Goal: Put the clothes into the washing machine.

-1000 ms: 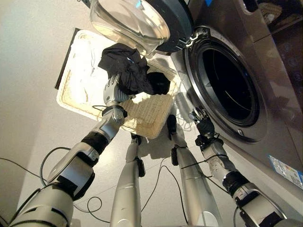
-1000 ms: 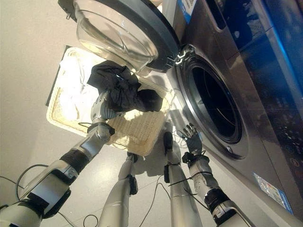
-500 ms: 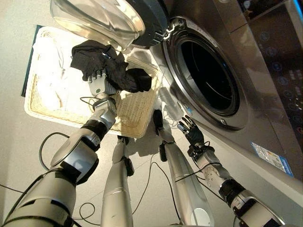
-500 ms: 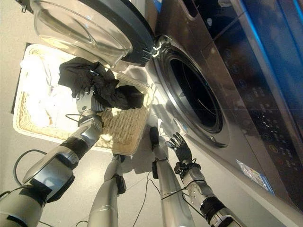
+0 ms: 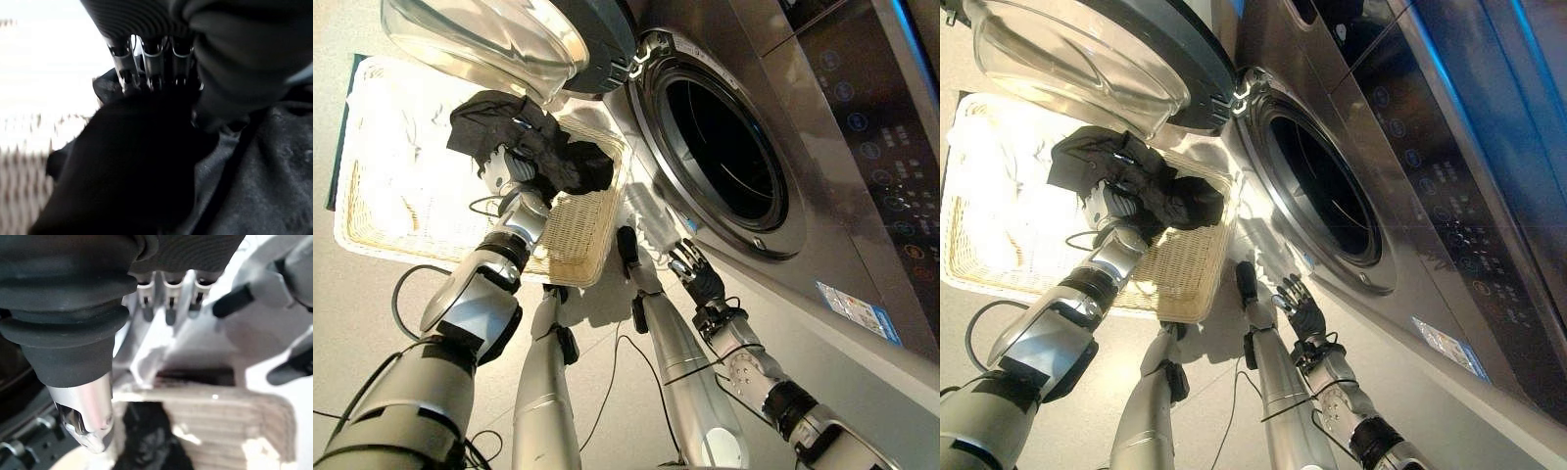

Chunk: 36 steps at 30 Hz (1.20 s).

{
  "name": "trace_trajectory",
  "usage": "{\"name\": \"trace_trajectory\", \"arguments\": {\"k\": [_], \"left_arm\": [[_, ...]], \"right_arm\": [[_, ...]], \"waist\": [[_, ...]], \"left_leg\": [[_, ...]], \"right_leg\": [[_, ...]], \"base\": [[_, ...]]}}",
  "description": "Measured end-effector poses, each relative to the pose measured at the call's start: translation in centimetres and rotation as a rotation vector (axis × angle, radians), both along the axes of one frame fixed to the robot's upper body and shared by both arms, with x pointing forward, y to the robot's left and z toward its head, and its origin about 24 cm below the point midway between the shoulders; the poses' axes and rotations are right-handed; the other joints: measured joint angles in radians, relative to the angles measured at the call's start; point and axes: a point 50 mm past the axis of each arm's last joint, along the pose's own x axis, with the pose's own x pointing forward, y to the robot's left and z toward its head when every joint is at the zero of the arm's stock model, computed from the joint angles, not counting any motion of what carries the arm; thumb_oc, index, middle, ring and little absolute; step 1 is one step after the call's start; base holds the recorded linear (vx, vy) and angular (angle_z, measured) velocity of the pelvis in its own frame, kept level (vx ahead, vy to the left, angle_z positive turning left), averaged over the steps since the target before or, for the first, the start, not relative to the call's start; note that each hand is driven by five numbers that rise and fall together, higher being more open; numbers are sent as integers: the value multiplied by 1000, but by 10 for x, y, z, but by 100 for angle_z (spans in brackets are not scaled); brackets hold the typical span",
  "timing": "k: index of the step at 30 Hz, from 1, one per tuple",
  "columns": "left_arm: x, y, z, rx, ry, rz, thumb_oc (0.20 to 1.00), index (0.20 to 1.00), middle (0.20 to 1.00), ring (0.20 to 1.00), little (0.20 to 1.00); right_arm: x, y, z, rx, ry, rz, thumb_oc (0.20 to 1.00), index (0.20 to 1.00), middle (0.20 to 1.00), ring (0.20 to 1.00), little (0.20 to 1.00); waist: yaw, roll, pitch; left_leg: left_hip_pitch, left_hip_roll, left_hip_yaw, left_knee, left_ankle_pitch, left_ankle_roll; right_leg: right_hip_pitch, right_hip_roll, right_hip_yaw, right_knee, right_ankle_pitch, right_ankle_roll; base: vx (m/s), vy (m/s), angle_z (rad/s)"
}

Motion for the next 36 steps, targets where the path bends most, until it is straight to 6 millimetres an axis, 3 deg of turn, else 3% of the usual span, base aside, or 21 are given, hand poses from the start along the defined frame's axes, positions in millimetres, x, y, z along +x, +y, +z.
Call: {"name": "trace_trajectory", "arguments": {"k": [5,11,16,24,26,30,36], "left_arm": [[0,-14,-10,-145,-24,-100,200,200,200,200,200],[-9,-20,-46,-651,-59,-276,200,200,200,200,200],[-28,-28,-74,-936,-122,-418,200,200,200,200,200],[-57,-15,-97,-1054,-234,-499,200,200,200,200,200],[-64,-20,-99,-1080,-256,-538,200,200,200,200,200],[-74,-29,-107,-1111,-258,-612,200,200,200,200,200],[-79,-39,-97,-1146,-273,-780,200,200,200,200,200]], "right_arm": [[-1,5,2,15,-6,4,1000,1000,1000,1000,1000],[-2,7,3,5,-12,3,1000,1000,1000,1000,1000],[-3,5,2,-4,-9,-40,1000,1000,1000,1000,1000],[-4,-8,3,-14,-20,-106,1000,1000,1000,1000,1000],[-4,-11,6,-8,-36,-118,1000,1000,1000,1000,1000],[-3,-11,11,-34,-65,-121,1000,1000,1000,1000,1000],[4,-13,26,-150,-147,-139,1000,1000,1000,1000,1000]], "waist": [[13,-5,-1],[33,-4,0],[99,-1,1],[193,8,4],[197,26,5],[219,29,6],[239,41,7]], "left_leg": [[-8,-4,-9,-5,4,5],[28,-8,-34,-37,24,5],[72,-14,-63,-86,51,2],[138,-22,-98,-147,83,-3],[148,-22,-116,-163,92,-2],[176,-25,-124,-175,96,-1],[188,-31,-140,-175,104,4]], "right_leg": [[-2,-6,-13,-4,-3,4],[37,-11,-38,-16,-4,5],[75,-13,-56,-20,-11,11],[132,-20,-77,-21,-20,9],[150,-23,-96,-31,-22,9],[178,-27,-106,-31,-30,9],[200,-36,-124,-31,-37,13]], "base": [[-19,20,6],[-31,25,9],[-48,36,13],[-41,31,11],[-36,16,22],[-39,32,12],[-26,30,9]]}}
